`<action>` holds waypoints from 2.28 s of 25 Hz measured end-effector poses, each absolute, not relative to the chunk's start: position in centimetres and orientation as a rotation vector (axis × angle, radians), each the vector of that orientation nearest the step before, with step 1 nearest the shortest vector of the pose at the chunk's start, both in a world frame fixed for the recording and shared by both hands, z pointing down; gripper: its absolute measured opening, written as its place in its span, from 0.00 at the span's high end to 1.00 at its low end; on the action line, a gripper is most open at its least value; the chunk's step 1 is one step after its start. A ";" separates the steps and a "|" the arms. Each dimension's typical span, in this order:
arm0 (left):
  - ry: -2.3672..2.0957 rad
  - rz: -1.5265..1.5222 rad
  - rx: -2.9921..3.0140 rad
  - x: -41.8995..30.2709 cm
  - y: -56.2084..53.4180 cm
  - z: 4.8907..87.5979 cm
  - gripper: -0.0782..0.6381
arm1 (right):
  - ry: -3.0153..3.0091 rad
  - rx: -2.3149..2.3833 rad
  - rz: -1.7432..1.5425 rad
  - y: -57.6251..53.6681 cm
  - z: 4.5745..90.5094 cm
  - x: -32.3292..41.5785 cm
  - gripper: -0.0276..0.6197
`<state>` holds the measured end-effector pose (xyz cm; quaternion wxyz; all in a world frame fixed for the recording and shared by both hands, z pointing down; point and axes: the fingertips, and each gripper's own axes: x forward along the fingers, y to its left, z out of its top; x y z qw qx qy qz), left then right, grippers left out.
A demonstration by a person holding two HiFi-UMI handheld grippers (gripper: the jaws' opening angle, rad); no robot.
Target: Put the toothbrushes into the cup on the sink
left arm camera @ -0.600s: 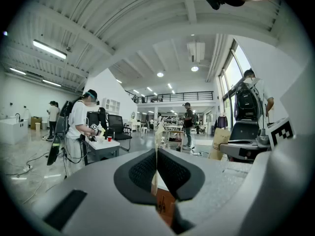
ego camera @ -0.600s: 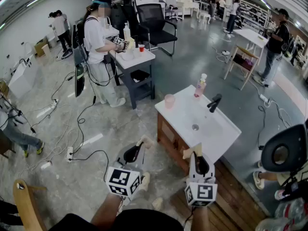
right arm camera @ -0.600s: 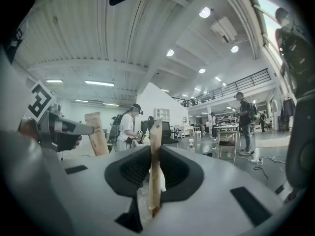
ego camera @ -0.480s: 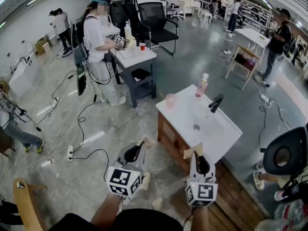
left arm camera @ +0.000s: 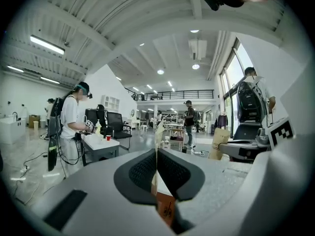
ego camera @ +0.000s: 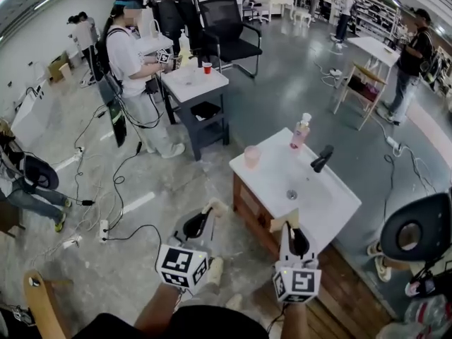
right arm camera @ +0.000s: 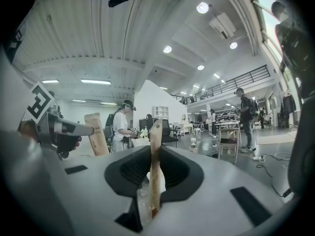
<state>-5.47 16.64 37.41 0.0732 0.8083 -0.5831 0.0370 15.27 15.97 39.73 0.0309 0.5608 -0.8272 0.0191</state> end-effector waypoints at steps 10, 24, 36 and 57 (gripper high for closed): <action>-1.669 0.127 2.450 -7.3 7.3 38.2 0.89 | -2.495 1.777 0.099 7.6 40.4 13.1 0.87; -1.530 0.126 2.504 -10.9 -2.5 39.6 0.89 | -2.403 1.861 0.122 -1.0 41.5 8.4 0.87; -1.476 0.100 2.555 -12.2 -6.9 39.9 0.89 | -2.346 1.934 0.102 -4.7 42.0 7.5 0.87; -1.731 0.125 2.345 -11.3 -12.7 41.7 0.89 | -2.575 1.673 0.130 -15.3 42.3 8.5 0.87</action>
